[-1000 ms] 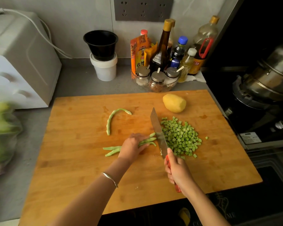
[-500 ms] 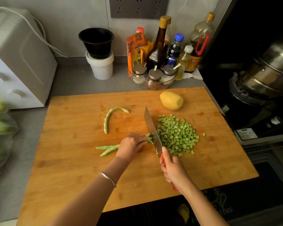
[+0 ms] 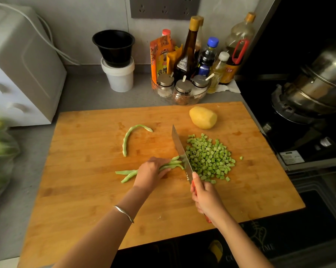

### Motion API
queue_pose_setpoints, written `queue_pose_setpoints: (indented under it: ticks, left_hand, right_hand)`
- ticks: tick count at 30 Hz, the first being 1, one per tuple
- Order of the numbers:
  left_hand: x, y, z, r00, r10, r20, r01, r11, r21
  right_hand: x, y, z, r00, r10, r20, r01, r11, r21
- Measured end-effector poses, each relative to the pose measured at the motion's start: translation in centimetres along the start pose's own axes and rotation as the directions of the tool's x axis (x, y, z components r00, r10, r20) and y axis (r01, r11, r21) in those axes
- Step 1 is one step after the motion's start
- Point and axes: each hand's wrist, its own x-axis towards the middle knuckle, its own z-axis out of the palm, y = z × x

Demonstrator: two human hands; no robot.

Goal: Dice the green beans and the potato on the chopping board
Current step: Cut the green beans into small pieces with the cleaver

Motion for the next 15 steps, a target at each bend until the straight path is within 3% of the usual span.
queue_pose_setpoints:
  ticks: [8,15]
  left_hand:
    - [0.0,0.8,0.5,0.998,0.041,-0.047,-0.040,0.999,0.015]
    - [0.0,0.6,0.8,0.998,0.047,-0.037,-0.048,0.999,-0.007]
  right_hand:
    - [-0.1,-0.2,-0.7,1.000,0.016,0.000,-0.016,1.000,0.009]
    - [-1.3,-0.2,-0.8,0.998,-0.070,-0.001,0.070,0.996,0.057]
